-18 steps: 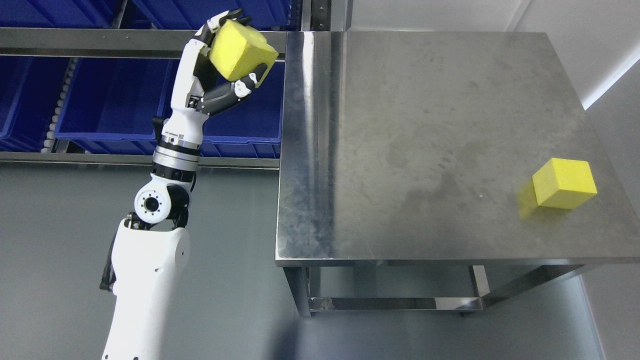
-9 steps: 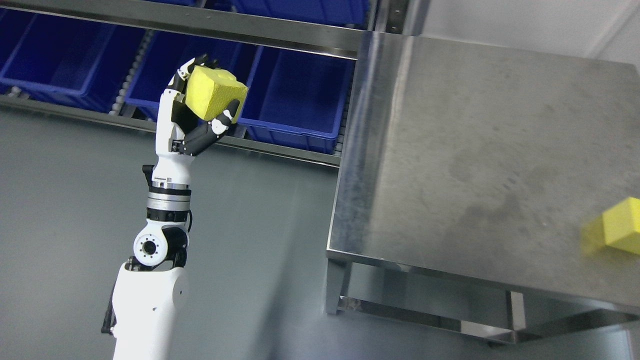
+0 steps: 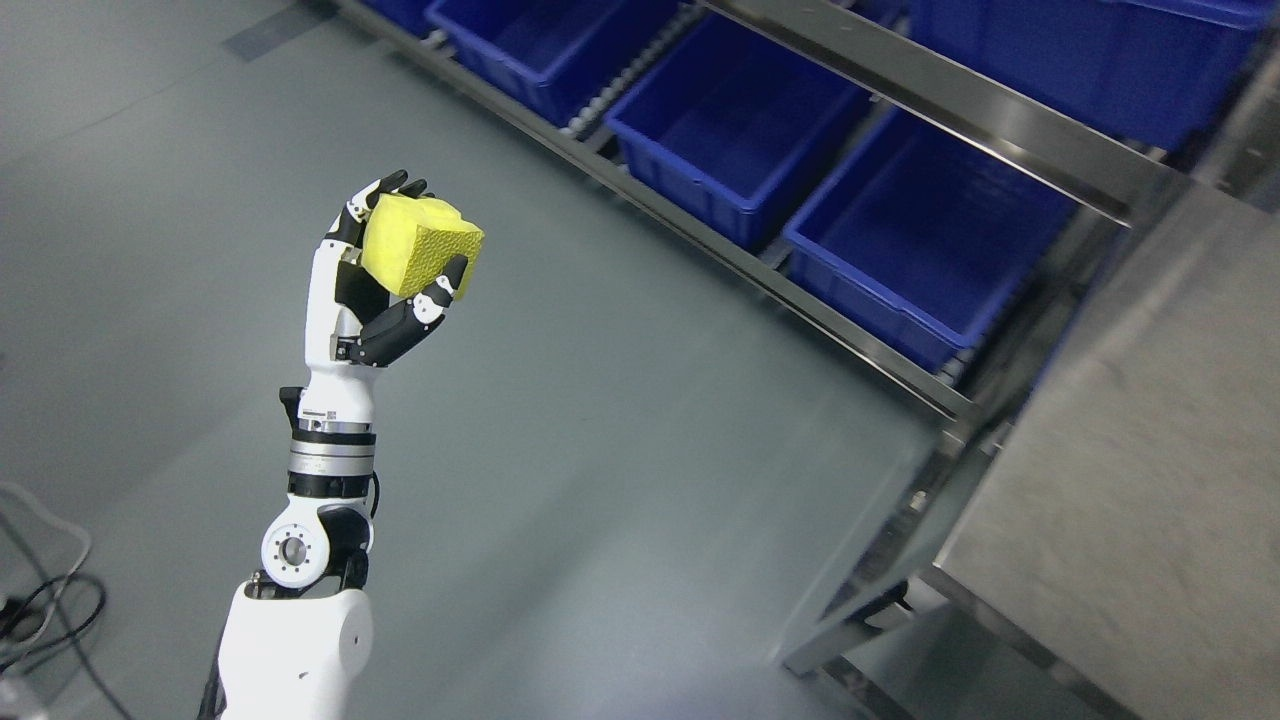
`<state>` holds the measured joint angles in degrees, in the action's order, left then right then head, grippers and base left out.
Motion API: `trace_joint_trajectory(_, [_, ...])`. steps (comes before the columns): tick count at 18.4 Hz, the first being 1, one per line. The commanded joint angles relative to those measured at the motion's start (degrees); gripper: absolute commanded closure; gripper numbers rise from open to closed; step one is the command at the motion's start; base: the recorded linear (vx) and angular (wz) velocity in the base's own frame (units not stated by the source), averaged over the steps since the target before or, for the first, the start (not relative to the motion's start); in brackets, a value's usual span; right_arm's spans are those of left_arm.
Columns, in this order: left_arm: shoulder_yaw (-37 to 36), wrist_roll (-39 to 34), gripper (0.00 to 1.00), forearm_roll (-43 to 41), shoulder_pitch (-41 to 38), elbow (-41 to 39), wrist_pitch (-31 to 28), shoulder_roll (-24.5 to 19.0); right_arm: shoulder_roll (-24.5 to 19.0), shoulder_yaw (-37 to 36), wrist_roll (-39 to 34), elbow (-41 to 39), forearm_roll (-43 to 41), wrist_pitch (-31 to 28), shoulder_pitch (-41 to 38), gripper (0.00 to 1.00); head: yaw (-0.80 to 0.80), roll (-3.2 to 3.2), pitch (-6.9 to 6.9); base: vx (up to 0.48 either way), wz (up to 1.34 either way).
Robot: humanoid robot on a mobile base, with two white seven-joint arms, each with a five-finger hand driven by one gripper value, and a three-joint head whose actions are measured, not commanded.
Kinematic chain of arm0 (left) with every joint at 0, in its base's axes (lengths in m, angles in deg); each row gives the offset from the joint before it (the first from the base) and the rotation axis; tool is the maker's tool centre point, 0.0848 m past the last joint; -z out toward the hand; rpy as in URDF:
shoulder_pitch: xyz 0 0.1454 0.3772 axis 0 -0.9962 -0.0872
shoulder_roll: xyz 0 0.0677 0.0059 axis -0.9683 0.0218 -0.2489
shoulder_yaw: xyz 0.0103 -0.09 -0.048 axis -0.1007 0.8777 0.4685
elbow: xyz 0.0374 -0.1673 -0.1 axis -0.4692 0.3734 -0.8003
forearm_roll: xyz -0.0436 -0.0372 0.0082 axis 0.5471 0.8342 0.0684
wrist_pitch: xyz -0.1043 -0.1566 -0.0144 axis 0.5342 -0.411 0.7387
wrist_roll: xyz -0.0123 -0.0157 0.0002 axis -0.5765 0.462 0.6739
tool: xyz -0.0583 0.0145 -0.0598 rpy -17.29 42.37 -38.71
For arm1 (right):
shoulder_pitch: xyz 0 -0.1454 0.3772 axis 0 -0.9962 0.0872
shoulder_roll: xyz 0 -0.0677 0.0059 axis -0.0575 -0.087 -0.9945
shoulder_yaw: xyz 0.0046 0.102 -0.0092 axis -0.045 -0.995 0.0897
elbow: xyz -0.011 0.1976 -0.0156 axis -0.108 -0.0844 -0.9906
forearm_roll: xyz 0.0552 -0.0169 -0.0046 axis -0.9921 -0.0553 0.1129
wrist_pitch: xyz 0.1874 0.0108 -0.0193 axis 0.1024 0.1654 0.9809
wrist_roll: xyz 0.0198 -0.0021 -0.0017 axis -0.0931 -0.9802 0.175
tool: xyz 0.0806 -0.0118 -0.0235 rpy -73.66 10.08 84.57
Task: Move yellow foam block to right shelf middle
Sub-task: 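Hold the cube raised while the robot turns toward the blue bins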
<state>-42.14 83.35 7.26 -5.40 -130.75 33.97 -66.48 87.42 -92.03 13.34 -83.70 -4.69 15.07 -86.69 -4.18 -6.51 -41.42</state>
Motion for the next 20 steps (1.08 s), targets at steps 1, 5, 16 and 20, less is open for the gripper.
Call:
trace_joint_trajectory(1, [-1.31, -0.03, 0.55, 0.09, -1.60, -2.41, -0.93, -0.75, 1.00, 0.01, -0.01, -1.00, 0.18, -0.05, -0.10, 0.00, 0.00, 0.00, 0.00, -0.016, 1.30])
trace_joint_trajectory(5, [-1.22, -0.21, 0.55, 0.09, -0.64, -2.41, -4.53, -0.75, 1.00, 0.01, -0.01, -1.00, 0.18, -0.05, -0.10, 0.00, 0.00, 0.00, 0.00, 0.007, 1.14])
trace_joint_trajectory(16, [-3.15, -0.03, 0.55, 0.00, 1.65, -4.17, -7.79, -0.75, 1.00, 0.01, -0.01, -1.00, 0.18, -0.05, -0.10, 0.00, 0.00, 0.00, 0.00, 0.055, 0.42])
trace_joint_trajectory(20, [-3.07, -0.29, 0.56, 0.00, 1.65, -5.48, -8.14, -0.75, 1.00, 0.01, -0.01, -1.00, 0.18, -0.05, -0.10, 0.00, 0.00, 0.00, 0.00, 0.122, 0.11])
